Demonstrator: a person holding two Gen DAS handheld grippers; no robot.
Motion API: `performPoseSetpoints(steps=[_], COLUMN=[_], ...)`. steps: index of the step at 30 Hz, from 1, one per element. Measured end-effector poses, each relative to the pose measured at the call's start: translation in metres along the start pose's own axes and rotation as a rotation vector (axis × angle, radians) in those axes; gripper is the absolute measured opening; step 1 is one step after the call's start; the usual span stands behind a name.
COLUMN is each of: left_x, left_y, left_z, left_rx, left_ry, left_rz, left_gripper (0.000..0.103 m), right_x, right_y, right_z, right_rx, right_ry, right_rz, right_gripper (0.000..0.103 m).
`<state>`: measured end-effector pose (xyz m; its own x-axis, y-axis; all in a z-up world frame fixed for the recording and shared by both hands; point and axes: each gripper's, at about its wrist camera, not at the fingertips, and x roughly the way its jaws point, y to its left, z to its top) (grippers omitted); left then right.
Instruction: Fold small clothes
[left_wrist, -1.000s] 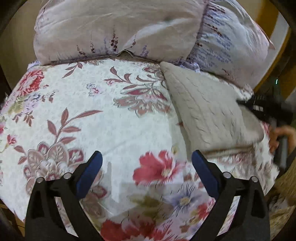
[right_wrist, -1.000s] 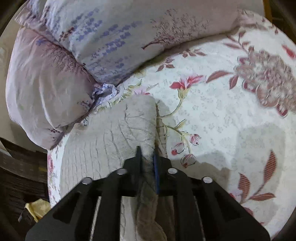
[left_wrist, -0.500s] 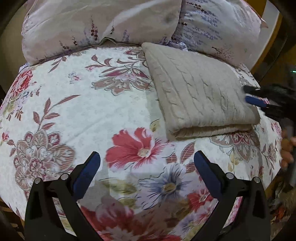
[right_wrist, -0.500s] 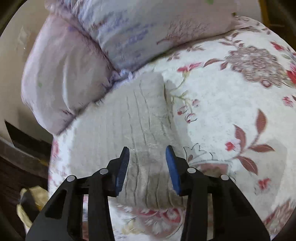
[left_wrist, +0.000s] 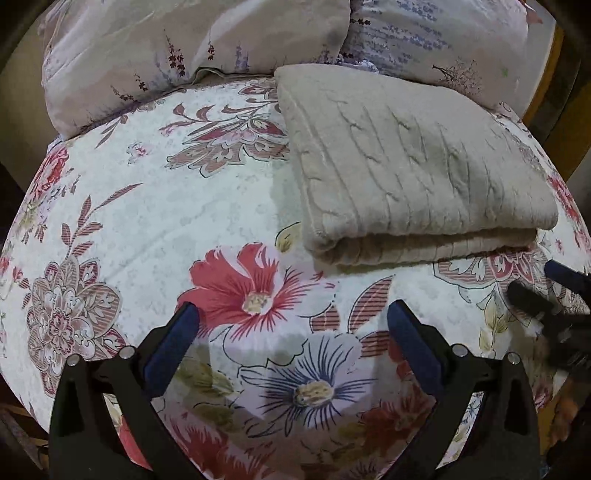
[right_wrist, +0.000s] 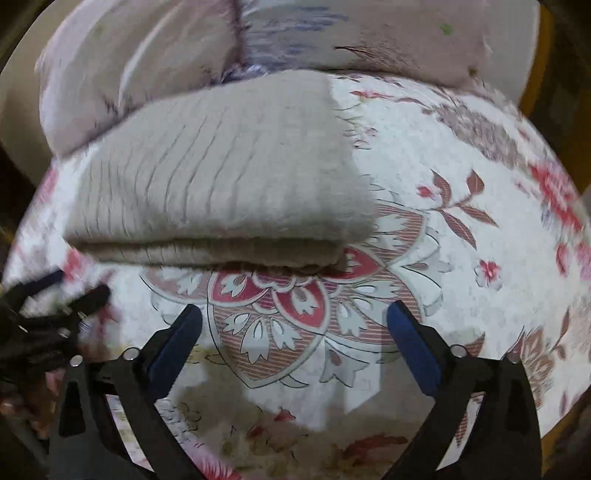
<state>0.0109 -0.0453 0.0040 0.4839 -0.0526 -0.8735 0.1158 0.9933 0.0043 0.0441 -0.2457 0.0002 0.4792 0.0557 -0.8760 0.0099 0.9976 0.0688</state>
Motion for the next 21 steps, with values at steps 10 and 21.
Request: performPoseSetpoints(steps=[10, 21], left_x=[0.0009, 0.0022], left_y=[0.0002, 0.0002], left_z=[0.0007, 0.0019], left_rx=[-0.007, -0.002], left_ry=[0.028, 0.022], left_rz=[0.008, 0.011], left_gripper=[0.101, 0.101], right_x=[0.0052, 0.0023], right_y=[0.0088, 0.0085], right_z=[-0.0090, -0.0072], right_rx=[0.001, 0.023], right_ry=[-0.032, -0.033], right_rz=[-0.055, -0.068], right_gripper=[0.102, 0.102])
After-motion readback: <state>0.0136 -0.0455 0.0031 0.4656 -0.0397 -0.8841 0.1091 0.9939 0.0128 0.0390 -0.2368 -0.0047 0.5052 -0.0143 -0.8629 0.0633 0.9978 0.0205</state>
